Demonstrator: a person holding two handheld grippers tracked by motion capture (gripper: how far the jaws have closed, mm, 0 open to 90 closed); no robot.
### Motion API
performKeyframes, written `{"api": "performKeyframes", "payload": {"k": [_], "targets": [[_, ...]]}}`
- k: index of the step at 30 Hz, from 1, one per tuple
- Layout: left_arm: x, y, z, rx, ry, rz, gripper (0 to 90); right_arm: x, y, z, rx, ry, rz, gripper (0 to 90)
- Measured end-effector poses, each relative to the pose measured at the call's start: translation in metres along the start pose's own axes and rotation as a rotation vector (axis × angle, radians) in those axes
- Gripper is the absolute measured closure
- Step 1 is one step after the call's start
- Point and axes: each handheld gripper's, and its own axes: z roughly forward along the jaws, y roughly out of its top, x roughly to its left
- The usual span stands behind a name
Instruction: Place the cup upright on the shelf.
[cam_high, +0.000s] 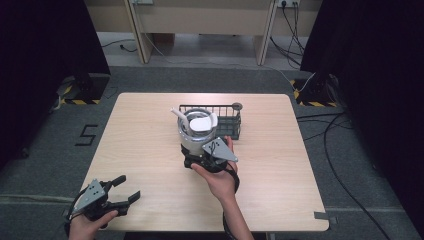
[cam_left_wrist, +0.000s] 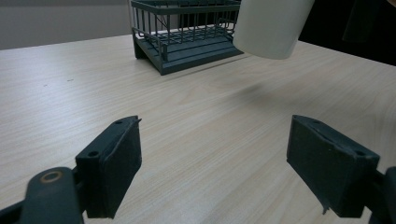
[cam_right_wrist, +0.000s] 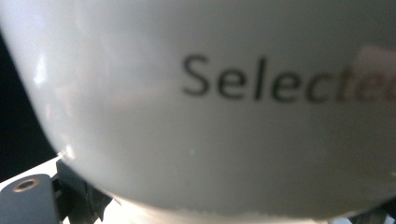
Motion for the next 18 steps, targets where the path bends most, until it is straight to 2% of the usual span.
{"api": "performKeyframes", "payload": {"k": [18], "targets": [[0.000, 0.000, 0.000, 0.000, -0.002, -0.002, 17.4, -0.029, 0.023, 0.011, 0.001, -0.068, 0.005, 10.6]]}}
